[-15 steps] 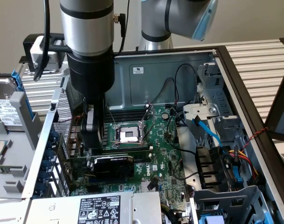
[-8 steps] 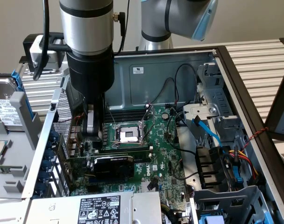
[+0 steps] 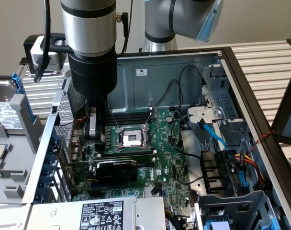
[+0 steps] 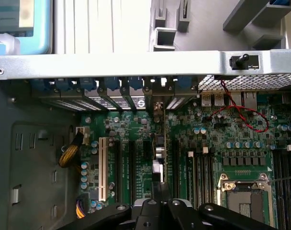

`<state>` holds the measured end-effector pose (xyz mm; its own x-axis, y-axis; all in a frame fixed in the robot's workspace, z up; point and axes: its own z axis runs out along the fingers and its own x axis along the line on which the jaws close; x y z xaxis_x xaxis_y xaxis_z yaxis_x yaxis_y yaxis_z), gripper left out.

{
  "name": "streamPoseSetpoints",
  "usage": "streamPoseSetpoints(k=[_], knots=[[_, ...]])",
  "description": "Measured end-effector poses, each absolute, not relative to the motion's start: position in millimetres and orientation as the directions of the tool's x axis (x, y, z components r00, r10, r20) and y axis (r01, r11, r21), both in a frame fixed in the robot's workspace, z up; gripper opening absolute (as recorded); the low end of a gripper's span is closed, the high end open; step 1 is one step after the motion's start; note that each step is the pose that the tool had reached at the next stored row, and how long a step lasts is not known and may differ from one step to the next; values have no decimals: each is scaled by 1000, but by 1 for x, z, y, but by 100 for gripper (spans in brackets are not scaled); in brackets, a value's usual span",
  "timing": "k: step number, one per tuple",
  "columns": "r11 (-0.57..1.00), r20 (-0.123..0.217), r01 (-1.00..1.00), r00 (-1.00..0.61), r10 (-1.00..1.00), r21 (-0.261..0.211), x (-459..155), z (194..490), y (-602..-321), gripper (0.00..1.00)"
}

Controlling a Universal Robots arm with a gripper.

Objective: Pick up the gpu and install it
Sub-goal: 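Insert the gpu into the slot, then press down on the gpu until it lock into place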

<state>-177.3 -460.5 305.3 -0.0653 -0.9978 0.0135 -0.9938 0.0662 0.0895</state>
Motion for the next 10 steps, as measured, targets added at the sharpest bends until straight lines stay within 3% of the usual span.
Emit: streamPoseSetpoints(k=[10], knots=[[66,14,-994,-65,-998,89,-178,305,-460,11]])
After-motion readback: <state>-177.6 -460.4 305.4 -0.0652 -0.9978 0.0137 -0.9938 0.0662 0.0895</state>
